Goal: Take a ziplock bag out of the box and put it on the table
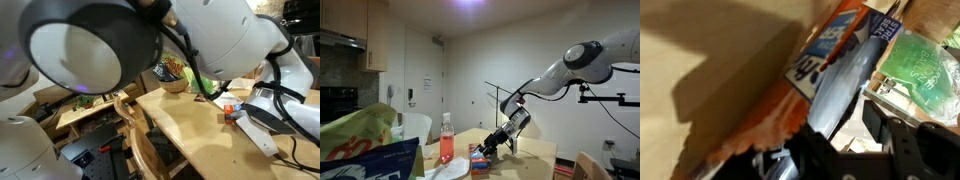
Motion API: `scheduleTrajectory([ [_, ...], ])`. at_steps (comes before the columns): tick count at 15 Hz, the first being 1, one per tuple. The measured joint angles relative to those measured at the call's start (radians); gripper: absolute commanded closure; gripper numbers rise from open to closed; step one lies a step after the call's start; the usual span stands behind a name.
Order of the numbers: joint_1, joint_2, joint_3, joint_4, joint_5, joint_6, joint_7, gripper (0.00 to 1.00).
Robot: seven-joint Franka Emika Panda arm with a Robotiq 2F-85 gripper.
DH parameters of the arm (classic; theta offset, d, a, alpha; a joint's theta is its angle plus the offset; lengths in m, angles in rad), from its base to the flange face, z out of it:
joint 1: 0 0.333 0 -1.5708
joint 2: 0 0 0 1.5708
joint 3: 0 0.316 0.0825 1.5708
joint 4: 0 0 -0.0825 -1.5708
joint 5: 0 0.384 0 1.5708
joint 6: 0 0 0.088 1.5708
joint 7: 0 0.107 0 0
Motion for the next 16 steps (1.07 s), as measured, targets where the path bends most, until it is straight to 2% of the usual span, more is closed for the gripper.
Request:
scheduleTrajectory([
  [1, 0.009, 0.000, -0.010, 0.005, 0.011, -0.001, 0.000, 0.46],
  [3, 0.023, 0.000, -0.029, 0.015, 0.031, -0.004, 0.000, 0.69],
  [6, 0.042, 0.000, -0.056, 0.028, 0.053, -0.009, 0.000, 0.94],
  [7, 0.048, 0.000, -0.064, 0.032, 0.059, -0.010, 0.000, 0.98],
  [13, 0.068, 0.000, -0.089, 0.044, 0.083, -0.011, -0.020, 1.00],
  [16, 0.075, -0.024, -0.079, 0.011, 0.079, 0.059, -0.141, 1.00],
])
